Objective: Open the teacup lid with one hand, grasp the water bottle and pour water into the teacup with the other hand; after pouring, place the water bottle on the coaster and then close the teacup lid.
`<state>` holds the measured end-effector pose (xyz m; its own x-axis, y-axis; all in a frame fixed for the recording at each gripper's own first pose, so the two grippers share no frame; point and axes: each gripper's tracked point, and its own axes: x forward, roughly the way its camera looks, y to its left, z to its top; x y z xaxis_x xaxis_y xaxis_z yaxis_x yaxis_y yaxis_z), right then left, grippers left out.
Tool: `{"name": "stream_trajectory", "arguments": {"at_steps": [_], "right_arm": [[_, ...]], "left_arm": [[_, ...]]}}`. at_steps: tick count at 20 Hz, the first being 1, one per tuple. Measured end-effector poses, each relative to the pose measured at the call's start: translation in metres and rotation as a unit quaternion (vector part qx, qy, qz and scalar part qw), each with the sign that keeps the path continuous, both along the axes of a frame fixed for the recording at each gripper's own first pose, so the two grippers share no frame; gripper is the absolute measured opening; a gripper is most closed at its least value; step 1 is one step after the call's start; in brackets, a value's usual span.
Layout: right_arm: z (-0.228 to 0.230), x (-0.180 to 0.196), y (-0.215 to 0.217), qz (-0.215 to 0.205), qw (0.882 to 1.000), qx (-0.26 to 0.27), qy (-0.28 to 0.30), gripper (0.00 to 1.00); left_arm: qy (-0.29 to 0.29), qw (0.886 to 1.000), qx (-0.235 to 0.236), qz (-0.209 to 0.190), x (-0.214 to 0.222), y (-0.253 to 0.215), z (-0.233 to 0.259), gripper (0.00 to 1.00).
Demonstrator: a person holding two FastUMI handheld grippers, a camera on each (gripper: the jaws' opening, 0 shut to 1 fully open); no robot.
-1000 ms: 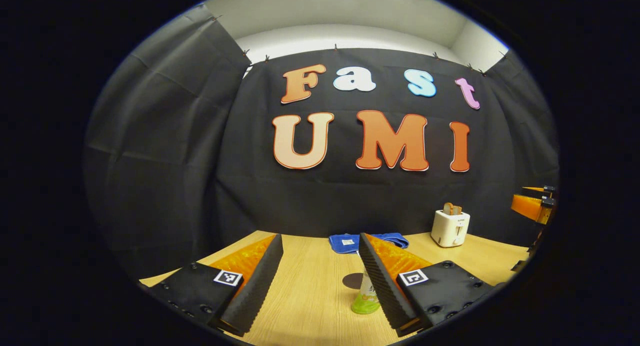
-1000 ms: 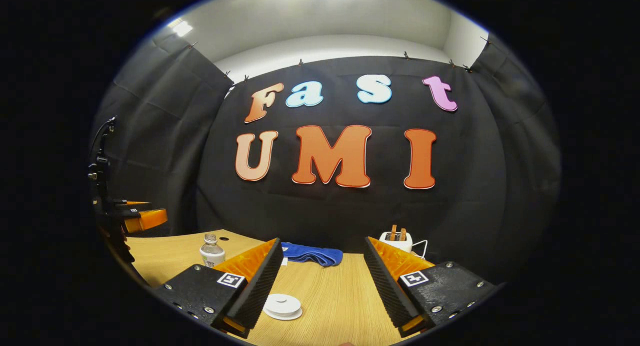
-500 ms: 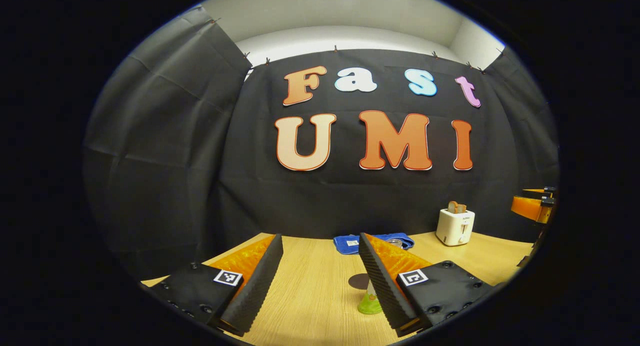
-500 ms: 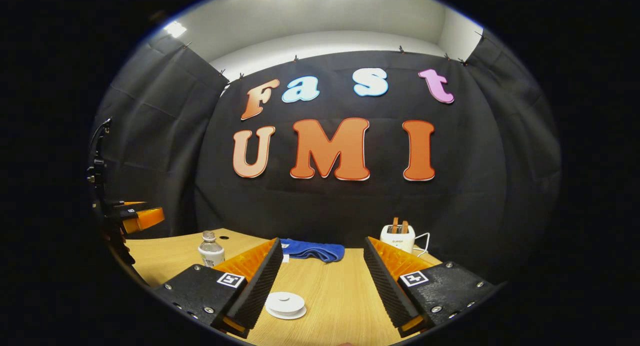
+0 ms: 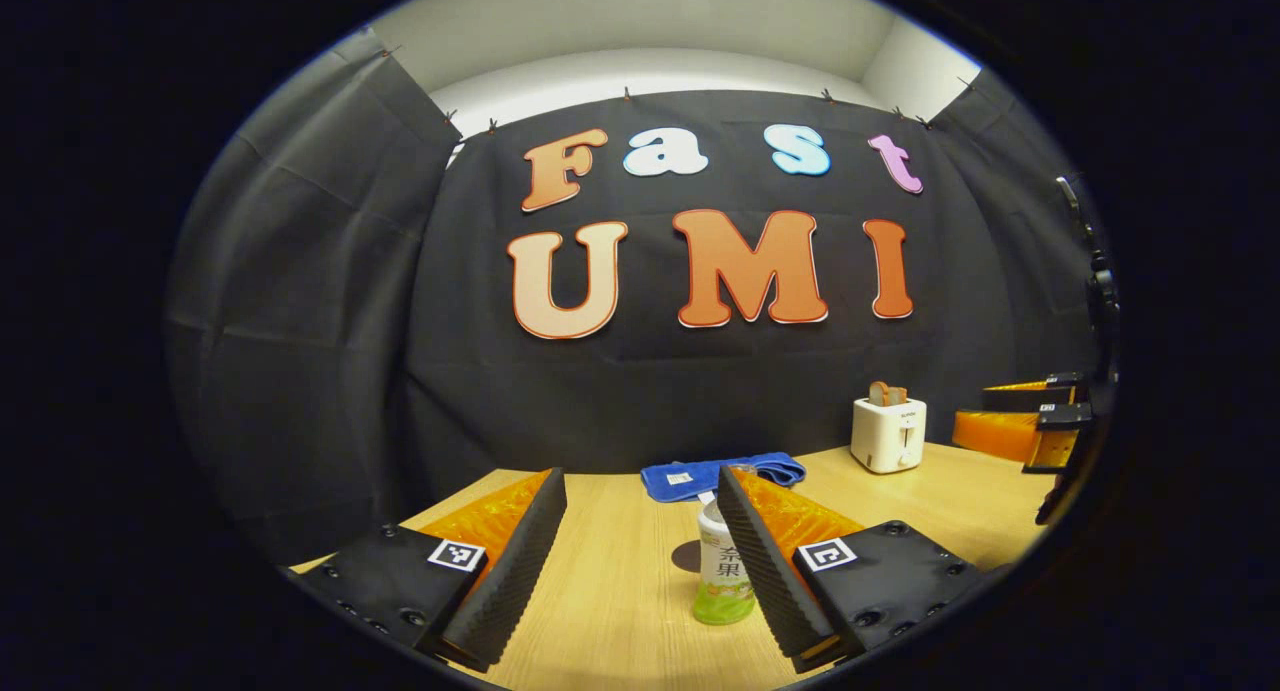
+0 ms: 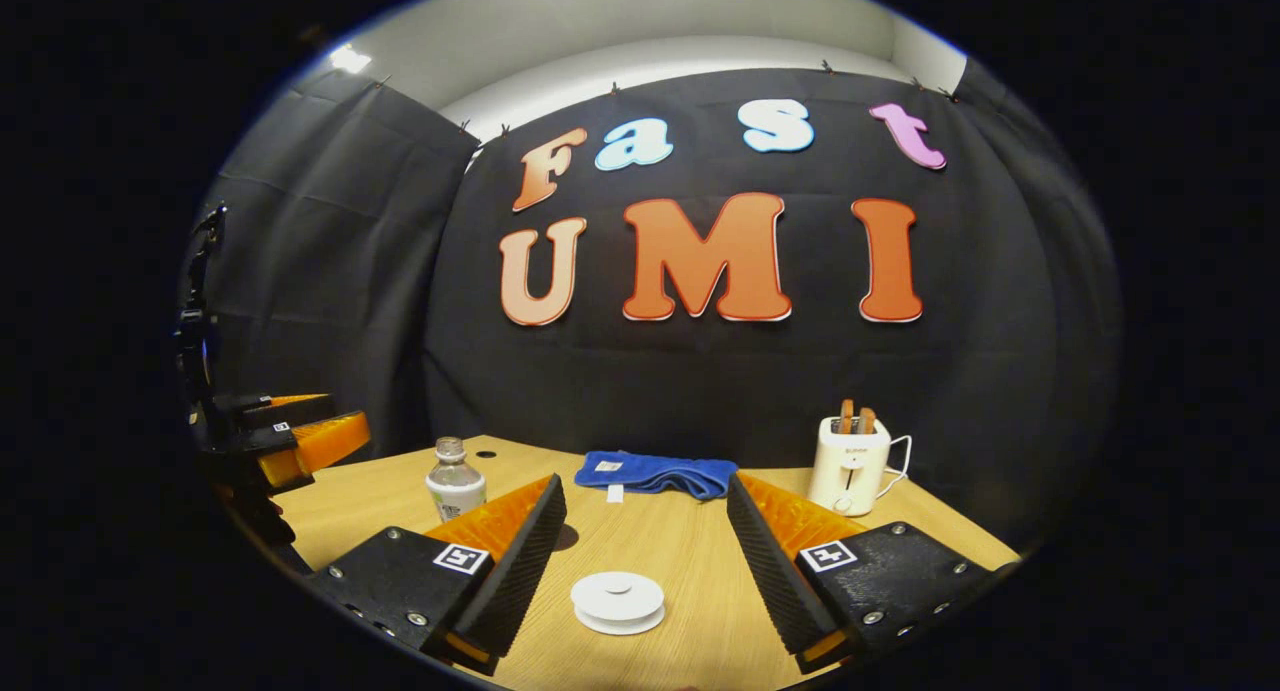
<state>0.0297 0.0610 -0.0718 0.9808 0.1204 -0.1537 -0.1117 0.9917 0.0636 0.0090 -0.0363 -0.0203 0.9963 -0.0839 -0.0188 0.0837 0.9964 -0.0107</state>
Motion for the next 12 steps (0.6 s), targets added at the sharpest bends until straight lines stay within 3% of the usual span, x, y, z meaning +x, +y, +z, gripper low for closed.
{"name": "stream_trajectory", "arguments": {"at_steps": [12], "right_arm": [[-0.101, 0.021, 0.035, 0.043, 0.990, 0.018, 0.130, 0.91]], "left_arm": [[0.044, 0.999, 0.008, -0.009, 0.004, -0.010, -0.038, 0.97]]}}
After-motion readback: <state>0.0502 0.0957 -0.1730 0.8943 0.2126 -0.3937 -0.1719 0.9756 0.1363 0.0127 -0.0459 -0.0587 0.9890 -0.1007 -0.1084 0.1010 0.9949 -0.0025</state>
